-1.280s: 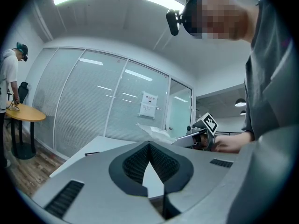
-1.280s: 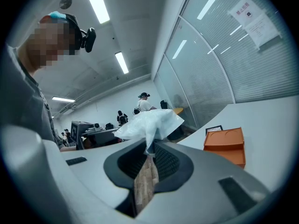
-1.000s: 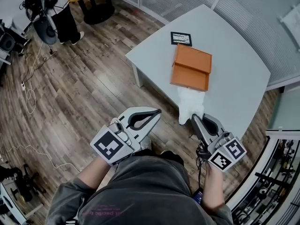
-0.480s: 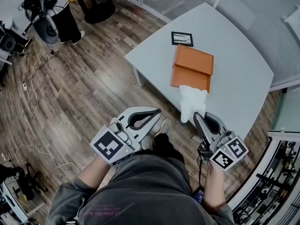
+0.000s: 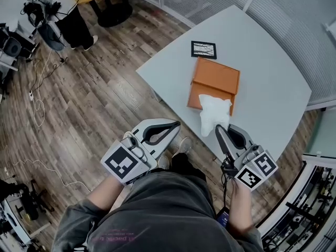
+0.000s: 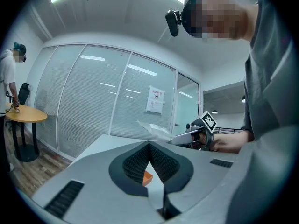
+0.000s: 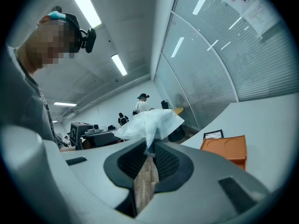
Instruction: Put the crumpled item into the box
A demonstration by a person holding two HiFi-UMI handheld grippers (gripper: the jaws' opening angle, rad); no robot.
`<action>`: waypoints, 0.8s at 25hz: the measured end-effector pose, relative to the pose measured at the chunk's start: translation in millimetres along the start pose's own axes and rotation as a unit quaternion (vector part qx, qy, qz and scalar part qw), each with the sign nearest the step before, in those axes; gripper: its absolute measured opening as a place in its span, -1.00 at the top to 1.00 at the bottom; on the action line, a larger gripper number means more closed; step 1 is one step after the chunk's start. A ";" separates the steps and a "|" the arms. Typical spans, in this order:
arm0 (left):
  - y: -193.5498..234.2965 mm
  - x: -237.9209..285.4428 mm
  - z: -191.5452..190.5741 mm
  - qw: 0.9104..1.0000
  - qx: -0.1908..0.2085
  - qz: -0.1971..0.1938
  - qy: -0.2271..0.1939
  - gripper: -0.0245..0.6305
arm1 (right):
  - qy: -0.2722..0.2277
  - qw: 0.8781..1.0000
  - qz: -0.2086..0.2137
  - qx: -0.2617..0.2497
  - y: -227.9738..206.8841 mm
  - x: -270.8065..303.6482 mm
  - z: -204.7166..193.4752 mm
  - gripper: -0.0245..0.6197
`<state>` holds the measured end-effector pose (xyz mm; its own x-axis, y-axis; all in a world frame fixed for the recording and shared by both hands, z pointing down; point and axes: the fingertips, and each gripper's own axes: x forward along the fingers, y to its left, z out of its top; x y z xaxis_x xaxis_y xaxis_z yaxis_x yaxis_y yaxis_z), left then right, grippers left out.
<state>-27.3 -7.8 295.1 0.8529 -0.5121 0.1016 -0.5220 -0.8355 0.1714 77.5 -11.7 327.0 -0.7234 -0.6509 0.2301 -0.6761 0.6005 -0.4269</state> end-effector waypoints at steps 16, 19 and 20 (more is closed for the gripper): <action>26.2 101.4 5.4 1.000 0.004 0.014 0.024 0.89 | 0.013 1.000 0.016 0.023 -101.6 4.7 24.5 0.80; 24.1 111.8 4.5 0.999 0.005 0.018 0.030 0.89 | 0.012 0.999 0.018 0.027 -112.8 0.7 24.9 0.80; 23.9 114.0 4.1 0.999 0.004 0.019 0.032 0.89 | 0.012 0.999 0.017 0.027 -115.7 -0.2 25.1 0.80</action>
<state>57.4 -87.0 306.8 0.8308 -0.5299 0.1702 -0.5538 -0.8176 0.1580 159.4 -92.6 354.4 -0.7500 -0.6184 0.2349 -0.6424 0.5963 -0.4813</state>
